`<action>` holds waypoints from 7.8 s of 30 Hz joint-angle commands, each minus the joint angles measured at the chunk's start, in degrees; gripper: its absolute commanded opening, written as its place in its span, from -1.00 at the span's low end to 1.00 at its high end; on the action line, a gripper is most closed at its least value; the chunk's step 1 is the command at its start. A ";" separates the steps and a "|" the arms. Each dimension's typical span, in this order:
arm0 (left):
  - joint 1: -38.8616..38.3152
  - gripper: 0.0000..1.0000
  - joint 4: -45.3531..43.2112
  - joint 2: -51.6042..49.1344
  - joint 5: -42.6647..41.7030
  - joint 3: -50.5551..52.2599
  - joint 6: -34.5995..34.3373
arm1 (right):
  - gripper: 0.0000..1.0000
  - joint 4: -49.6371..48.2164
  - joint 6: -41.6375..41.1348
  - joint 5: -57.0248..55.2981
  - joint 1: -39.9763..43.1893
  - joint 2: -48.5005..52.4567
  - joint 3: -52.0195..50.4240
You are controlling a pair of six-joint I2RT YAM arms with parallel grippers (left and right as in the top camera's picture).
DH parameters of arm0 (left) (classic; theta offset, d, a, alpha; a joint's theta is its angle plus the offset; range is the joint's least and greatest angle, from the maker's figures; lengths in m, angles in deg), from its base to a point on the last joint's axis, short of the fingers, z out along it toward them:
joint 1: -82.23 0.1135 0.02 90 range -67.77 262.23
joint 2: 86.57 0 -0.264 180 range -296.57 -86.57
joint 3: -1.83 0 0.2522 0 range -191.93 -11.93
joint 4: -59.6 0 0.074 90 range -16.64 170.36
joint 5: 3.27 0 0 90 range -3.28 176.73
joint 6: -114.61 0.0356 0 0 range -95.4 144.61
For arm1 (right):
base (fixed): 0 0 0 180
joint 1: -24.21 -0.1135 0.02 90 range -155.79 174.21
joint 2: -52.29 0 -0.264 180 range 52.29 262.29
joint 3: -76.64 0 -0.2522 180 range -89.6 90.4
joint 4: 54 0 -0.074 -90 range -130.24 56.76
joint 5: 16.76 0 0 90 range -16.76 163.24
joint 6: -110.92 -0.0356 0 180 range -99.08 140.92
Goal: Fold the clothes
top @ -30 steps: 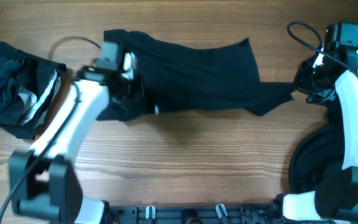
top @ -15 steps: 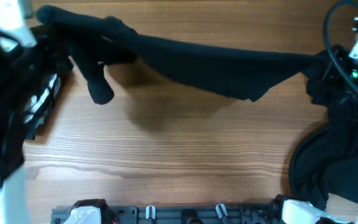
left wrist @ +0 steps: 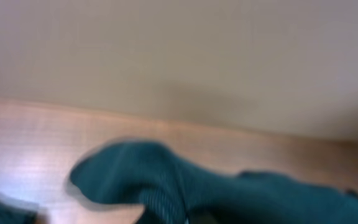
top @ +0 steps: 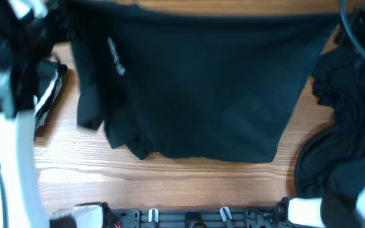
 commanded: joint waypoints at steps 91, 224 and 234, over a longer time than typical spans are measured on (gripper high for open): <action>-12.74 -0.92 -0.09 -25.11 -0.59 31.95 -7.65 | -0.91 -18.84 -3.10 -4.90 2.73 15.54 -44.83; 2.62 1.00 5.01 -22.25 5.29 29.57 -11.74 | -0.11 -40.92 -40.76 -3.15 -20.52 35.06 -29.66; 2.62 1.00 5.42 -22.25 5.31 29.57 -11.69 | -0.15 -42.10 -42.29 -3.65 -20.94 37.79 -29.70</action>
